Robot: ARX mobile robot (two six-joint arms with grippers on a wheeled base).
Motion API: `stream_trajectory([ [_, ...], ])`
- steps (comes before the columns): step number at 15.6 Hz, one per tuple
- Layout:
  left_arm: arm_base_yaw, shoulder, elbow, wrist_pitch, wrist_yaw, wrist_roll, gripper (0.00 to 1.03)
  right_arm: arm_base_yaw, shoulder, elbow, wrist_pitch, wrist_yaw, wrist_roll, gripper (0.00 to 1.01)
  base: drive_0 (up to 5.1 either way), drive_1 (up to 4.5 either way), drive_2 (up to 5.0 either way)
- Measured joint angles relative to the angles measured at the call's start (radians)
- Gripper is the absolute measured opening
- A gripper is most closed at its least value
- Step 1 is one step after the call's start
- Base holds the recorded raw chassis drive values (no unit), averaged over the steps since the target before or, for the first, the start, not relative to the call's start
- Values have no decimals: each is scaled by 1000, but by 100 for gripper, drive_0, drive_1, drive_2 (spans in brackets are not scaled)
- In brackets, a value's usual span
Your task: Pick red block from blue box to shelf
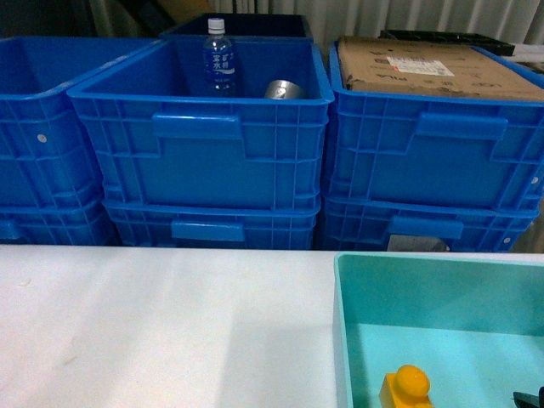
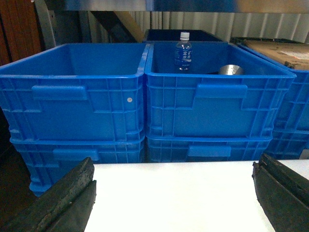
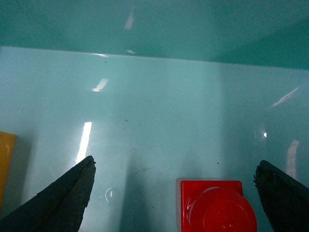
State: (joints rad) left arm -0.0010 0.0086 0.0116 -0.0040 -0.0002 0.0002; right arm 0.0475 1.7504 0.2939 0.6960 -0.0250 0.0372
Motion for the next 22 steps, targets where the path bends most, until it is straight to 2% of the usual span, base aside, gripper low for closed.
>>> stream_trajectory([
  [4,0,0,0,0,0,0,98,2,75,18,82,14,-4,98,0,0,0],
  [8,0,0,0,0,0,0,98,-60,181,67,116,11,-13,98,0,0,0],
  [11,0,0,0,0,0,0,98,-80,198,96,113,-4,-13,98,0,0,0],
  [15,0,0,0,0,0,0,98,-78,196,108,60,-14,-2,98,0,0,0],
  [19,0,0,0,0,0,0,98,-61,192,108,55,-19,19,98,0,0,0],
  [22,0,0,0,0,0,0,98,-60,200,106,75,3,23,95,0,0,0],
])
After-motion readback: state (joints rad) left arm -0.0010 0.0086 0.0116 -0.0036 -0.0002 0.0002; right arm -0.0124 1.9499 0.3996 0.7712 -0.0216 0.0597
